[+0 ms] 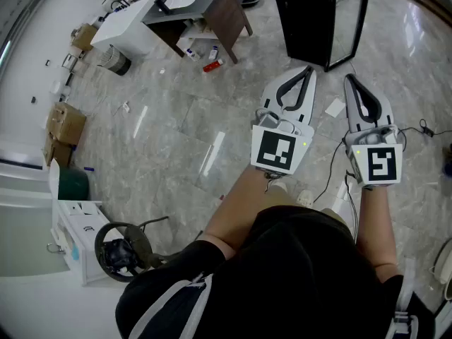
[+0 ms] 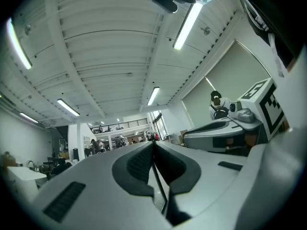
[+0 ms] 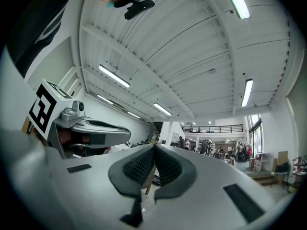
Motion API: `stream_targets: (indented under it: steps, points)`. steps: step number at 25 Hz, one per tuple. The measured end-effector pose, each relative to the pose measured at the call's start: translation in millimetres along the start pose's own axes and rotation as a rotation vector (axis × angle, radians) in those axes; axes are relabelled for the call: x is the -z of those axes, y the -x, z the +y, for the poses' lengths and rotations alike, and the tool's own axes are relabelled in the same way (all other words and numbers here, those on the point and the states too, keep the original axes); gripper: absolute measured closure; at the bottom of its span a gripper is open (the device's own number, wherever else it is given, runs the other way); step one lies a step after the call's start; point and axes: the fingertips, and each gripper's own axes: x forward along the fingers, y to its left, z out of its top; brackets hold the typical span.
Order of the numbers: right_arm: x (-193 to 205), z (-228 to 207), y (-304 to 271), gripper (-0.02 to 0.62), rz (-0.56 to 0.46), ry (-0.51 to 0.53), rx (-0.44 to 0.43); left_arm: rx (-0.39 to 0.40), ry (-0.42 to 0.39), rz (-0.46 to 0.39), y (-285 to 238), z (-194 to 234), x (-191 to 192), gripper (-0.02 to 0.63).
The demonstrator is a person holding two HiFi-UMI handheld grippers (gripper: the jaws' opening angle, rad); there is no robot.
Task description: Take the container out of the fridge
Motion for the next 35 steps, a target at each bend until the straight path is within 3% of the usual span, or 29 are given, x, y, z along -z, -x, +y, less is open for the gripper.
stream_targets:
  steps: [21,27,35]
  points:
    - [-1.8,-14.6,1.7,0.558,-0.014,-0.003,0.008,-0.009,0.02,-0.013,-9.2,-0.3,-3.0,0.581]
    - [-22.7,-16.8,-1.9,0.558,-0.119,-0.016,-0.004,0.002,-0.009,-0.006,-15.4,-4.2,-6.8,0.581]
    - [-11.2,-20.8,-38.3,0.558,-0.122,-0.036,-0.014,-0.003,-0.014,0.012,-38.5,22.7,12.6,0.581]
